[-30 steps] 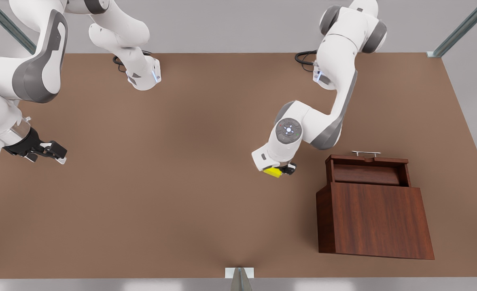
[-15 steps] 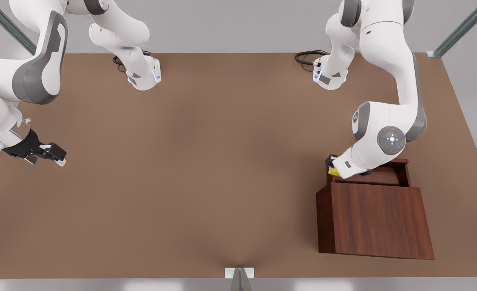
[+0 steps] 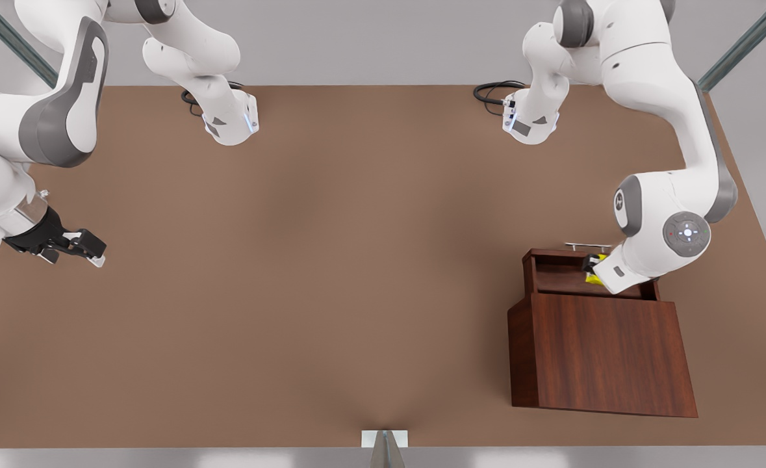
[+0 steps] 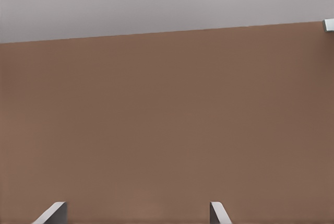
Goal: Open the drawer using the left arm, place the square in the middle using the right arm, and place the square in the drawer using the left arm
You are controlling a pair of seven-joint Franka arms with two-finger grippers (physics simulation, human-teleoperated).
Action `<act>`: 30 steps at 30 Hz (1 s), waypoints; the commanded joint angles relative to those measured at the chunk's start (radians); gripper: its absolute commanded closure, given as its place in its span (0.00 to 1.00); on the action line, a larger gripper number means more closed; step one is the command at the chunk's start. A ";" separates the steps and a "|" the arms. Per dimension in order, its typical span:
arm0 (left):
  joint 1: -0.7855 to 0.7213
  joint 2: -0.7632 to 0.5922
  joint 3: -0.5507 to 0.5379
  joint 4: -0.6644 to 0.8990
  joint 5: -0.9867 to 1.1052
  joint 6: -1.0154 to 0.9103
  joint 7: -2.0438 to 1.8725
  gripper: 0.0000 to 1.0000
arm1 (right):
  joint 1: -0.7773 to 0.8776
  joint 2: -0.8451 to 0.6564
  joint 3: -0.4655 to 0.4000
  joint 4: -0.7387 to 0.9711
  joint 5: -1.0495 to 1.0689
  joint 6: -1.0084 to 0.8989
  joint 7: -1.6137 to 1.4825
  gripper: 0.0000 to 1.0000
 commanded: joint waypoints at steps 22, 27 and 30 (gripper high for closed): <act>0.010 0.059 0.015 -0.020 -0.163 0.023 0.001 0.00 | -0.001 0.001 0.000 0.000 0.000 0.000 0.000 0.00; 0.011 0.057 0.018 -0.020 -0.162 0.012 0.001 0.00 | -0.001 0.001 0.000 0.000 0.000 0.000 0.000 0.00; 0.008 0.048 0.019 0.026 -0.160 -0.037 -0.014 0.00 | -0.001 0.001 0.000 0.000 0.000 0.000 0.000 0.00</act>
